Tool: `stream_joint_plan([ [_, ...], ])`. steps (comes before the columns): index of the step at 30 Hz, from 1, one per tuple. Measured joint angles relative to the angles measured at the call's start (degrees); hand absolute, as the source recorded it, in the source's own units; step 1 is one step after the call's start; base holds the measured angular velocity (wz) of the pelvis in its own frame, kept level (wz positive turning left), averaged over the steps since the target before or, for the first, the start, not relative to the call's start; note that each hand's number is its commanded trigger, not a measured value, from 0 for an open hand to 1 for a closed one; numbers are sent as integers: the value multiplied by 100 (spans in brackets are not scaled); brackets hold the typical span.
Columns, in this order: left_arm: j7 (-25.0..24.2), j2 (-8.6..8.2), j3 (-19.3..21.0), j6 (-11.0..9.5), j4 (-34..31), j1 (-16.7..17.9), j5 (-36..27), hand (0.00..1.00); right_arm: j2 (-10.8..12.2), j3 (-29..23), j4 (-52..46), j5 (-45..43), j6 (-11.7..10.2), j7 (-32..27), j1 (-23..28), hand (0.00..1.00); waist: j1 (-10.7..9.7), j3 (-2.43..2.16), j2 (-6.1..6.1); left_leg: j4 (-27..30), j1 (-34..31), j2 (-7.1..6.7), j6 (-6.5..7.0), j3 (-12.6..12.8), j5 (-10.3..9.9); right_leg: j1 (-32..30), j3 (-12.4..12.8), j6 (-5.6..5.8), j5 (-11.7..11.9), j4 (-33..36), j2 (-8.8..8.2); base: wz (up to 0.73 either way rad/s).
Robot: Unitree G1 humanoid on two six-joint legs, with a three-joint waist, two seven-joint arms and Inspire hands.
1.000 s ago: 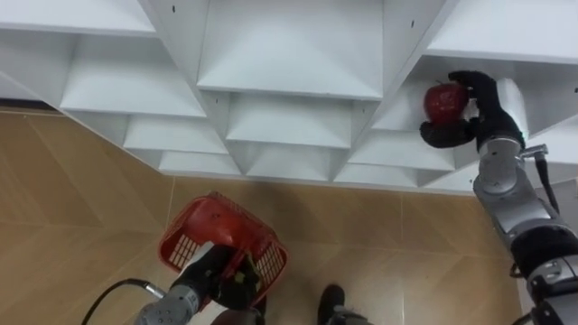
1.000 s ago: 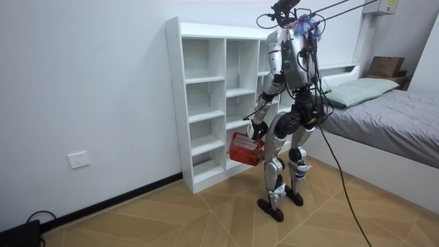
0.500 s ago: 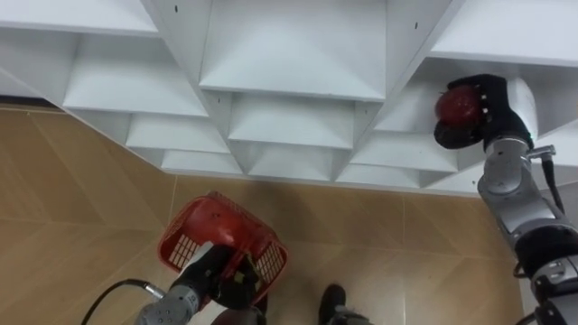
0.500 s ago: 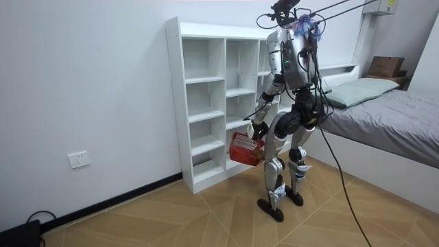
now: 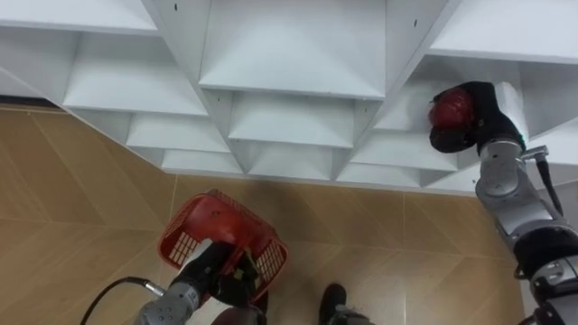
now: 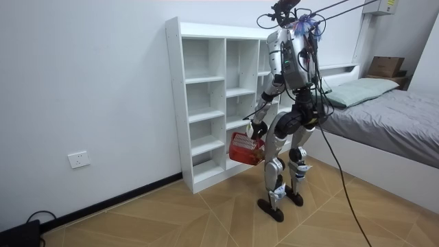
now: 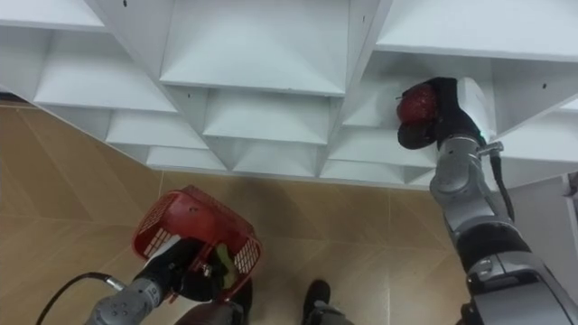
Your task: Collect fruits from the closet
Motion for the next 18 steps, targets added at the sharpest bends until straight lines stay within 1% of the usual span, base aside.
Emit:
stream_joint_plan([
  [3,-30,-21,44,0,28,-38,-1,100,2,-15,-186,-96,3,49,10,100,4,-3,12,-1,-1,3,-1,-1,0,1,0,-2,2,-8,3,0],
  [6,-48,-63,51,-1,59,-68,0,100,11,-14,-482,-235,-11,48,41,100,7,-1,49,8,11,3,0,9,0,17,-3,-1,4,-11,2,0],
  [8,-48,-90,58,-1,59,-58,0,100,70,-14,-664,-370,-54,47,127,100,4,-6,68,11,33,3,0,9,0,46,-6,0,5,-14,2,0],
  [10,-49,-128,96,-4,59,-78,-10,100,161,-14,-960,-447,-67,64,304,100,-13,-3,115,13,32,4,0,4,-1,56,-16,0,5,-17,3,2],
  [12,-48,-144,99,-9,61,-99,-16,100,203,-13,-1232,-444,-75,133,504,100,-33,-10,175,14,34,3,0,-11,-1,70,-45,1,5,-17,-5,5],
  [13,-48,-147,97,-13,72,-116,-65,100,232,-11,-1365,-444,-121,171,640,100,-49,-9,214,13,51,3,0,-11,-1,93,-76,1,5,-20,-9,4],
  [15,-37,-147,100,-40,99,-103,-153,100,309,-8,-1544,-448,-162,261,844,100,-69,-25,254,13,94,5,0,-5,-1,136,-57,0,4,-19,-7,0],
  [16,-25,-155,103,-59,104,-83,-228,100,371,-8,-1682,-451,-191,310,973,100,-106,-41,280,13,102,4,0,-2,-1,146,-52,0,4,-16,-8,0],
  [17,-21,-166,103,-75,109,-77,-254,100,401,-7,-1727,-450,-220,335,1027,100,-127,-43,284,12,110,3,0,8,-1,146,-38,0,4,-12,-8,-6],
  [18,-10,-195,96,-95,146,-72,-434,100,466,21,-1815,-444,-240,366,1133,100,-172,-46,288,7,133,3,0,32,-1,154,-9,1,4,-10,-6,-8],
])
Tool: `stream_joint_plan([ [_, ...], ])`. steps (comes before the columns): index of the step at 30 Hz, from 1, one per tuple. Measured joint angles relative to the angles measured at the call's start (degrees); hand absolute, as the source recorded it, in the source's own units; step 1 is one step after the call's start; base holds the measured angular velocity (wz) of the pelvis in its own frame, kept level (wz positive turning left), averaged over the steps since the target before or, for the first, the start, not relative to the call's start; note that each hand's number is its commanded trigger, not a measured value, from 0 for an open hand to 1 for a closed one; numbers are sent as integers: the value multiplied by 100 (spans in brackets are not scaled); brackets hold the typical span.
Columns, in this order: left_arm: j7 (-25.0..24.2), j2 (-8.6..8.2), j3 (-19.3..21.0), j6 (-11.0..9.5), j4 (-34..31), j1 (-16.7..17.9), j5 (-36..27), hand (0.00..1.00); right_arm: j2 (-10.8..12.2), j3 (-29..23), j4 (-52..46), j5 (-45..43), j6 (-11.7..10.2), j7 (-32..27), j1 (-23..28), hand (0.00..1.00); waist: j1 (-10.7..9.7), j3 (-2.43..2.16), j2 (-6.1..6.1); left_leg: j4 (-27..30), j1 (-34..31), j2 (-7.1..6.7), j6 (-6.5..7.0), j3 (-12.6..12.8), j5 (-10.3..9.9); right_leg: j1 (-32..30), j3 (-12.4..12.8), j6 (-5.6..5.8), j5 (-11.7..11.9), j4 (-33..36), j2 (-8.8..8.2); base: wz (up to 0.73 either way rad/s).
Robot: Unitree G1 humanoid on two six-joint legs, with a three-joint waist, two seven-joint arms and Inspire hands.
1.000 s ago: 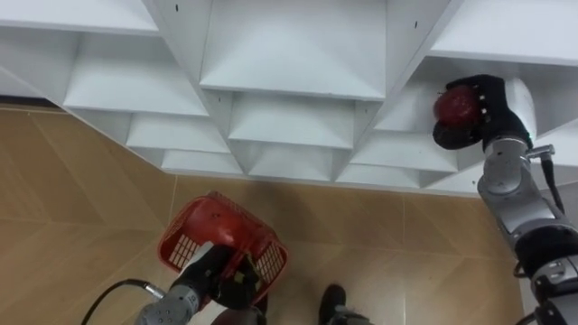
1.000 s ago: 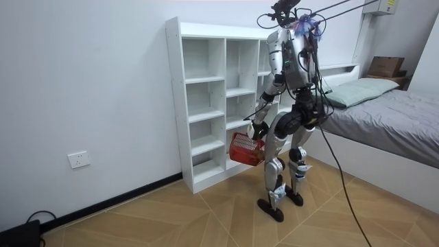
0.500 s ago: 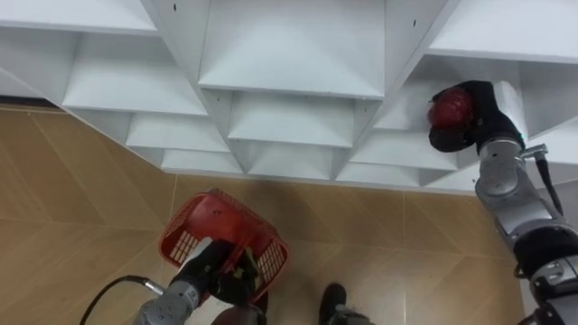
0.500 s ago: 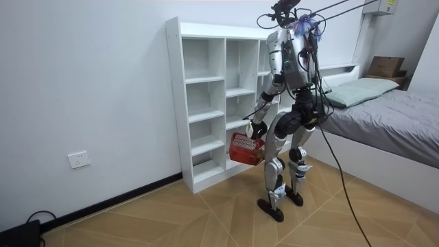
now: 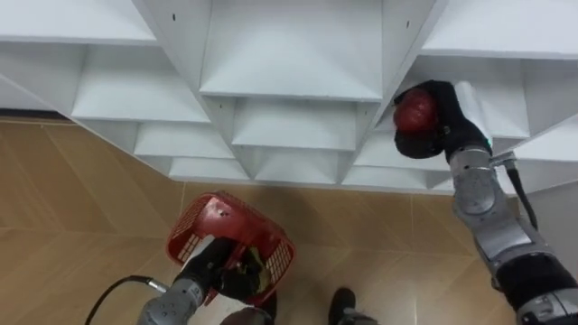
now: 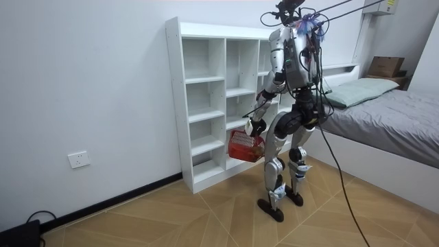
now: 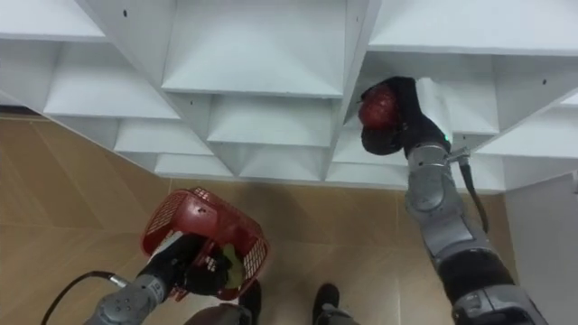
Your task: Collect fruits from the closet
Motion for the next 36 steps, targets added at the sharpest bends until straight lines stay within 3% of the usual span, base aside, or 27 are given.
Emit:
stream_joint_plan([
  [6,21,-85,-6,-36,101,11,-412,100,163,298,-415,64,-15,306,601,100,-67,-17,17,-10,128,14,1,86,-1,61,88,1,-1,-11,18,-8],
  [8,61,-88,-7,-36,89,32,-511,100,191,375,-508,80,-15,403,752,100,-131,-43,49,-2,130,22,0,107,-1,61,99,-2,1,-5,23,-2],
  [10,125,-119,0,-36,61,81,-600,100,330,409,-584,107,-17,484,979,100,-192,-114,115,-5,151,24,1,148,-1,64,134,0,5,-1,24,-7],
  [12,134,-152,4,-36,-7,86,-709,100,435,417,-564,274,-21,575,1126,100,-226,-142,152,-6,178,23,1,172,0,82,161,4,13,1,27,-6],
  [15,123,-202,-3,-200,-135,166,-817,100,611,475,-518,445,-25,755,1446,100,-313,-154,156,-10,292,27,1,166,0,206,163,6,15,-39,42,0],
  [19,91,-231,-136,-280,-148,166,-927,100,663,709,-403,820,-26,920,1656,100,-317,-165,174,-53,337,96,-3,209,-1,288,180,-1,143,-225,129,-10],
  [22,45,-301,-225,-284,-151,181,-1166,100,668,901,-262,865,-26,919,1691,100,-310,-187,210,-41,340,116,-5,228,1,321,167,-11,183,-296,162,-5],
  [28,-119,-332,-234,-282,-291,228,-1817,100,940,939,-55,881,-16,919,1752,100,-311,-190,242,-22,322,190,-32,230,2,350,167,-43,241,-383,222,-1],
  [36,-161,-539,-294,-282,-375,224,-1826,100,1008,991,-35,954,-16,916,1742,100,-302,-187,304,-10,218,187,-36,233,-1,230,173,-48,227,-308,216,0],
])
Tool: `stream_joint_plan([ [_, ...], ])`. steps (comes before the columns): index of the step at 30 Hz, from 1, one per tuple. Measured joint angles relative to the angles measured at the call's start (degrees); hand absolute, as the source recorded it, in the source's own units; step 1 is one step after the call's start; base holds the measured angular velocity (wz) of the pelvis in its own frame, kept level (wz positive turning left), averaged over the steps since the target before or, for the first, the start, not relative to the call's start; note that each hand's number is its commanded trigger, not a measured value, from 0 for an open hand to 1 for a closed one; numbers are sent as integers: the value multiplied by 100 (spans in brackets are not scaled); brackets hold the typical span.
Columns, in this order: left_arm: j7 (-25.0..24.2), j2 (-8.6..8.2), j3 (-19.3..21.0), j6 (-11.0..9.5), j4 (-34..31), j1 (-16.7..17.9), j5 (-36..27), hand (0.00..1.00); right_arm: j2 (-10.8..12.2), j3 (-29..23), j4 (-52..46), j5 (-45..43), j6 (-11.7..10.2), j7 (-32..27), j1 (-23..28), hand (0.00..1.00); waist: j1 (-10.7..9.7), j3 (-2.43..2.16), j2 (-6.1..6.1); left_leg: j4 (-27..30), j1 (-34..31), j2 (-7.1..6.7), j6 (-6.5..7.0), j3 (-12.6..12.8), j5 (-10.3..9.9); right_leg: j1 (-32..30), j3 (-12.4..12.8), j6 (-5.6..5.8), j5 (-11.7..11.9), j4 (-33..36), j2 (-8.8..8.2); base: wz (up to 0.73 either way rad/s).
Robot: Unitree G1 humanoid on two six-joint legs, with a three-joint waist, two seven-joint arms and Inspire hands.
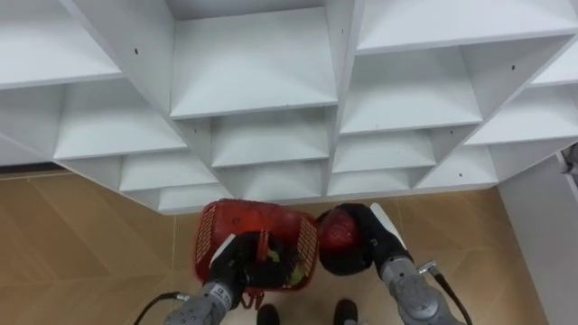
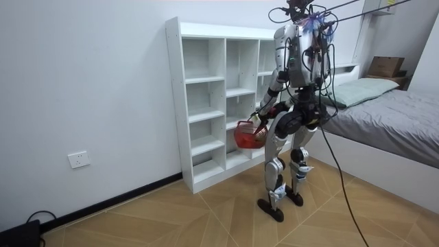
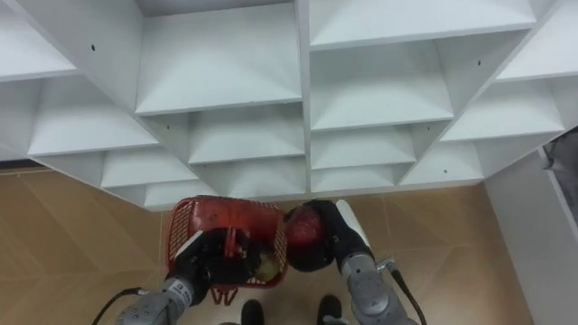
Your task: Collect fruits from the closet
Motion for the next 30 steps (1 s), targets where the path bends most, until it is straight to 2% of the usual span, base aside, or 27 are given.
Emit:
stream_joint_plan([
  [6,-129,-1,-117,0,0,-72,-222,100,1,-4,263,9,3,-22,-135,100,-13,7,9,16,-74,-1,-4,3,-2,-83,-3,-5,-20,21,-12,1],
  [16,-342,1,-390,0,-7,-133,-328,100,-5,-15,286,-7,3,-25,-145,100,-15,64,70,8,-80,-4,-3,0,-3,-96,1,-6,-22,16,-14,0],
  [26,-614,-30,-457,-3,-7,-250,-329,100,21,-10,509,-6,3,-3,-236,100,-31,80,46,7,-73,-5,-4,7,-3,-95,8,-6,-23,21,-14,0],
  [30,-633,-66,-623,-7,1,-265,-449,100,55,-3,574,36,2,-3,-327,100,-40,98,18,12,-61,-5,-4,10,-2,-82,14,-6,-22,16,-11,0],
])
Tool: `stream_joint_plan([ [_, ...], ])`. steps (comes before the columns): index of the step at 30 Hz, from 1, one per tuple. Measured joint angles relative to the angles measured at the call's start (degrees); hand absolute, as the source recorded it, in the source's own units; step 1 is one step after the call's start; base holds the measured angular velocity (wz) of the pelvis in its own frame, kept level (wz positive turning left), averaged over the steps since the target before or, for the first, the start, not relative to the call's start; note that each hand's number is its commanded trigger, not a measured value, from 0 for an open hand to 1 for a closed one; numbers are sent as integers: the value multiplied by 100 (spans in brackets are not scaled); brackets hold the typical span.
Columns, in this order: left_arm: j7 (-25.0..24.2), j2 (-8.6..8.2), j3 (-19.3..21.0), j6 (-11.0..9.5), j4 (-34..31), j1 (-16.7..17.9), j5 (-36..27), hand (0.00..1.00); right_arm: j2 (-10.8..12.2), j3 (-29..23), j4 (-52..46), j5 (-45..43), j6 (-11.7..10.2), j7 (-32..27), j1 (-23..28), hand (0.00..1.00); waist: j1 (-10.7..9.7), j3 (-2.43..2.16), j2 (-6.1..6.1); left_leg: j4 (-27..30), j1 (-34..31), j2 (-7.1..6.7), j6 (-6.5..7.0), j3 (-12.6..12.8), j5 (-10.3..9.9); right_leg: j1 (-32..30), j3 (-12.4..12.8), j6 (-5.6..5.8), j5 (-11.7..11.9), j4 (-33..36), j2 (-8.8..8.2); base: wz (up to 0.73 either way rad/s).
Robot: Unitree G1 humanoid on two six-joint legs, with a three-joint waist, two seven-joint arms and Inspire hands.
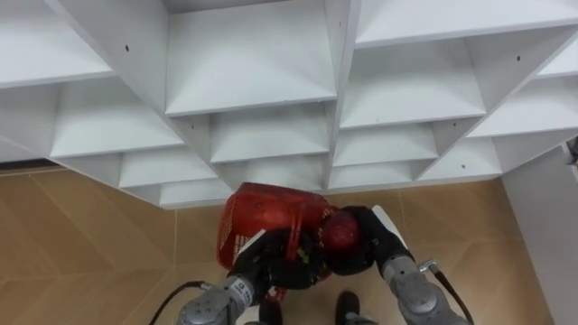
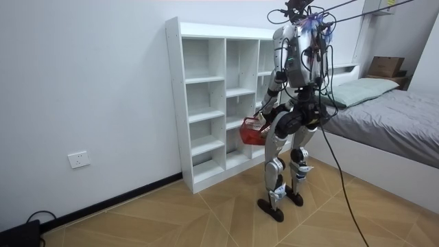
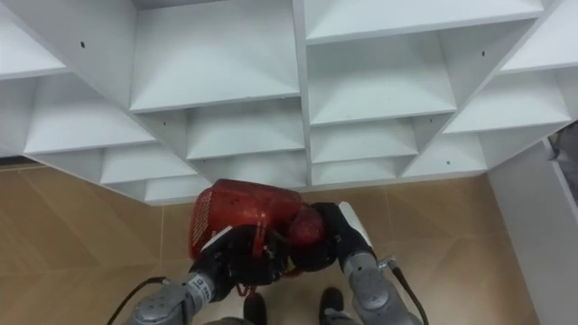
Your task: Collect fruits from the closet
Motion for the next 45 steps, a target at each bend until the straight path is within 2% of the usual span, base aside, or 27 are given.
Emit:
stream_joint_plan([
  [7,-1,-11,-44,0,3,-14,-385,100,41,-9,56,223,0,-12,-62,100,-11,32,-50,3,-1,3,0,10,0,-6,14,1,1,1,3,0],
  [16,-1,19,-88,-1,8,-52,-873,100,145,-2,79,339,2,-89,-185,100,-58,32,-53,12,-3,-1,1,12,1,-7,25,1,1,5,3,0],
  [27,-1,1,-96,29,18,-72,-878,100,162,111,302,694,25,-147,-314,100,12,31,-50,43,-10,1,1,108,2,-103,132,0,-1,121,4,-4],
  [45,-43,-11,-95,37,70,-89,-879,100,169,106,323,833,139,57,-330,100,43,27,-32,153,-45,24,-1,81,-2,-98,95,-25,15,177,17,0],
])
